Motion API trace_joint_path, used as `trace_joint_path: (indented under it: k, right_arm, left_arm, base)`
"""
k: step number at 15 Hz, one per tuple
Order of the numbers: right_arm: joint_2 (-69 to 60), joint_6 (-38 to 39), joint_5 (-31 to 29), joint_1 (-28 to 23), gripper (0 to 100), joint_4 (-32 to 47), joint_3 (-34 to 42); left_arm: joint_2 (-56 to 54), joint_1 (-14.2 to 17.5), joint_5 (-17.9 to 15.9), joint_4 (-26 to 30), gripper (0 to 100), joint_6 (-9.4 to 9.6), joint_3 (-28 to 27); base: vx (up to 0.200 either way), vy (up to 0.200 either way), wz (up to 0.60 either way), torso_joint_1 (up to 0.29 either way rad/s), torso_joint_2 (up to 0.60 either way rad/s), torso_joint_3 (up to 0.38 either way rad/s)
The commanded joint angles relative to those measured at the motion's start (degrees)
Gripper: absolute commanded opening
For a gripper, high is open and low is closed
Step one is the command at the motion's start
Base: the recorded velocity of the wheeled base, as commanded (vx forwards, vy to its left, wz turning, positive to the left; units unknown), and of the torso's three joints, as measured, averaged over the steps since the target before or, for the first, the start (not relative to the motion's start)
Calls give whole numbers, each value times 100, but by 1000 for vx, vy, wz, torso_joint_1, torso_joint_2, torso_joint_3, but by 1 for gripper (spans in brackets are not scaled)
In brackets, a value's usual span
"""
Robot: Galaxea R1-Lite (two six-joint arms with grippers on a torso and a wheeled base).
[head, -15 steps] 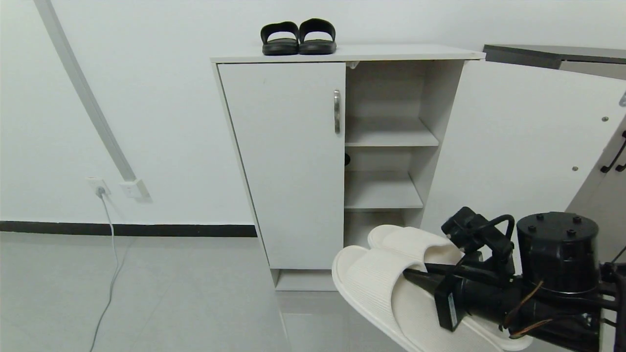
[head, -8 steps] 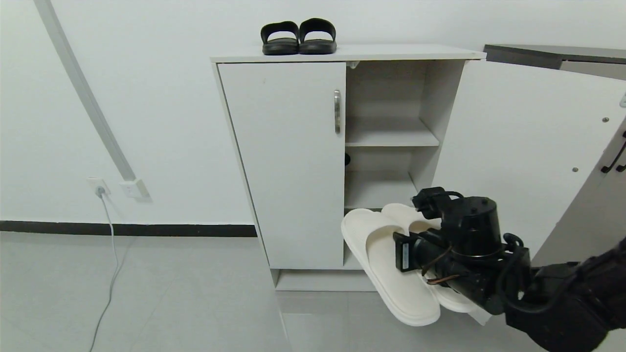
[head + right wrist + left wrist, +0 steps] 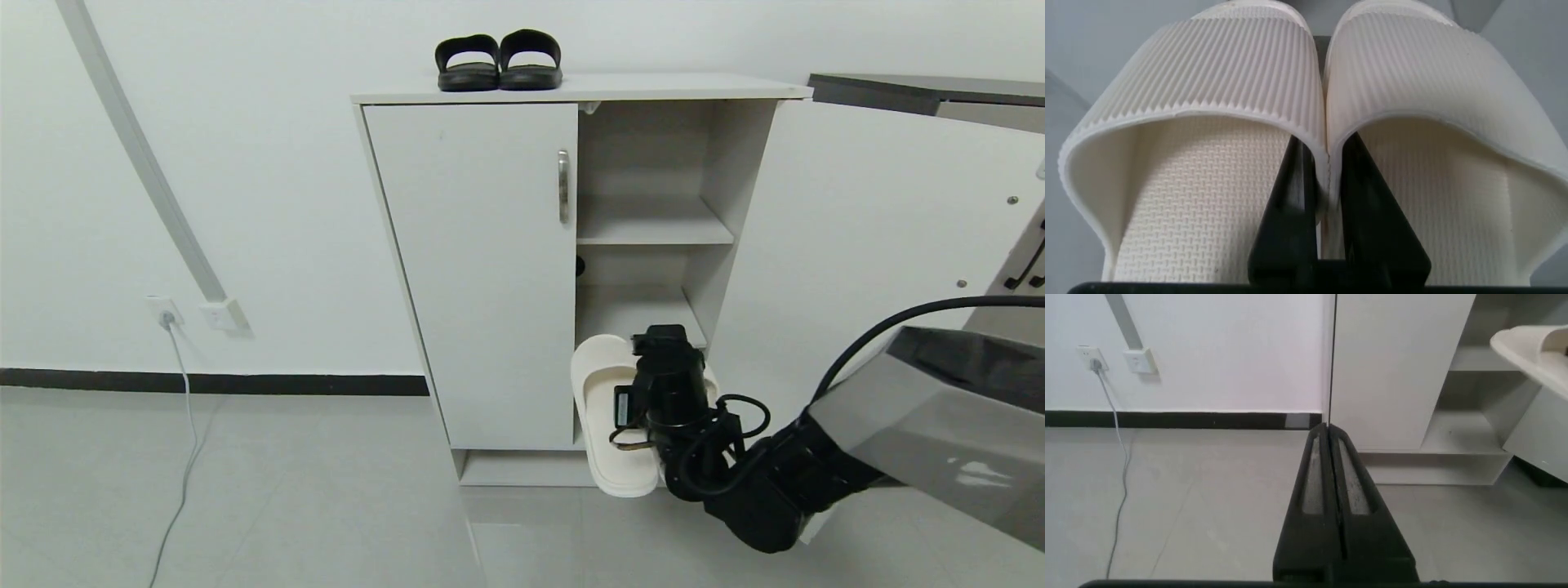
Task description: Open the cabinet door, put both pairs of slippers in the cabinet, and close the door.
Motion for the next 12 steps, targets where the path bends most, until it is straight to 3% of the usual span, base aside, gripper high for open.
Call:
trace_joint_path:
  k: [1, 5, 11, 12]
  right_arm:
    - [834, 6, -523, 88, 0, -22, -809]
    - [842, 6, -699, 105, 0, -22, -800]
    - [904, 6, -699, 88, 0, -22, -783]
    - [930, 6, -699, 88, 0, -30, -783]
  left_arm:
    - [13, 1, 2, 2, 0, -12, 5]
    - [13, 1, 2, 2, 0, -20, 5]
    - [13, 1, 2, 2, 0, -20, 5]
    - [13, 1, 2, 2, 0, -29, 5]
  base:
    - [0, 0, 0, 0, 0, 0]
    - [0, 0, 0, 0, 0, 0]
    - [0, -200, 0, 3, 2, 2]
    - [0, 0, 0, 0, 0, 0]
